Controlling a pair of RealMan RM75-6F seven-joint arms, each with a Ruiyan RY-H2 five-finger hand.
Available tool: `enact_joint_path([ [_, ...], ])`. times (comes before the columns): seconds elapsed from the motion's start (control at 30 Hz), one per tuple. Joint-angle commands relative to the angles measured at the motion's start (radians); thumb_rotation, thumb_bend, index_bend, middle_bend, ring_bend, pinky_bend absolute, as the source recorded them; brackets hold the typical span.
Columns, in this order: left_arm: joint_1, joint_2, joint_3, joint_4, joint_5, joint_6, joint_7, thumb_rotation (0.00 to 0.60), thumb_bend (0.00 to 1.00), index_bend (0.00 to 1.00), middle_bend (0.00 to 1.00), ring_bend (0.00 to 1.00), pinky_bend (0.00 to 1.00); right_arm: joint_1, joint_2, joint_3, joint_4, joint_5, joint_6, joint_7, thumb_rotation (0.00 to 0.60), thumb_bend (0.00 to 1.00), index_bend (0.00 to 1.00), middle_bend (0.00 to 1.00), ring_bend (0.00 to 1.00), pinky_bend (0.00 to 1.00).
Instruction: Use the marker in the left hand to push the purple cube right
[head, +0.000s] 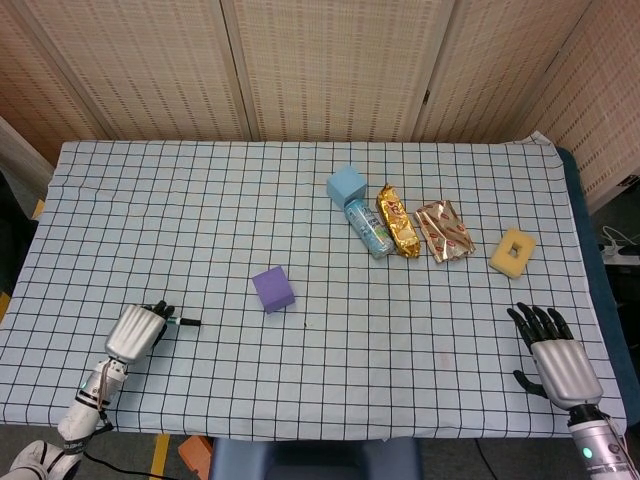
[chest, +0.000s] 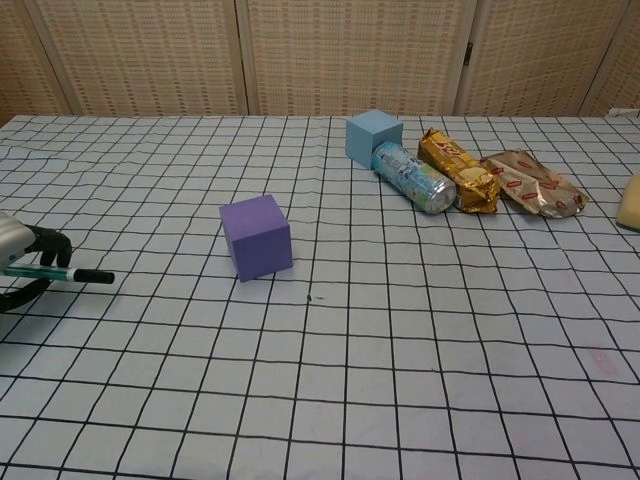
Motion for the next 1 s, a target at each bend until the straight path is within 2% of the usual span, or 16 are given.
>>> enact_joint_path([
  [0.03,0.003,-0.012,-0.013,0.003,-0.015,0.005,0.005,0.600,0.61,0.84,0.83,0.79,1.00,0.001,0.000,0.000,0.000,0.001,-0.002,-0.001,0.600,0.15,0.00,0.00,0.00,0.00],
  [0.1,0.005,-0.022,-0.040,-0.016,-0.046,-0.003,0.037,0.600,0.63,0.84,0.85,0.80,1.00,0.002,0.001,-0.001,0.000,0.000,-0.003,0.000,0.600,0.15,0.00,0.00,0.00,0.00],
  [0.2,0.002,-0.021,-0.092,-0.112,-0.116,-0.042,0.136,0.600,0.66,0.85,0.87,0.81,1.00,0.004,0.003,-0.001,-0.001,-0.001,-0.006,0.004,0.600,0.15,0.00,0.00,0.00,0.00],
  [0.37,-0.008,0.001,-0.164,-0.329,-0.211,-0.069,0.361,0.600,0.69,0.85,0.88,0.81,1.00,0.008,0.010,-0.006,-0.002,-0.007,-0.016,0.018,0.600,0.15,0.00,0.00,0.00,0.00],
  [0.53,-0.025,-0.024,-0.220,-0.466,-0.309,-0.085,0.587,0.600,0.71,0.85,0.89,0.82,1.00,0.009,0.023,-0.015,-0.007,-0.027,-0.018,0.039,0.600,0.15,0.00,0.00,0.00,0.00],
  [0.73,-0.053,-0.059,-0.246,-0.557,-0.388,-0.097,0.773,0.600,0.71,0.85,0.89,0.82,1.00,0.001,0.045,-0.029,-0.013,-0.065,0.002,0.077,0.600,0.15,0.00,0.00,0.00,0.00],
  [1.0,-0.091,-0.120,-0.244,-0.567,-0.423,-0.101,0.859,0.600,0.71,0.85,0.89,0.82,1.00,-0.011,0.071,-0.042,-0.014,-0.104,0.030,0.126,0.600,0.15,0.00,0.00,0.00,0.00],
])
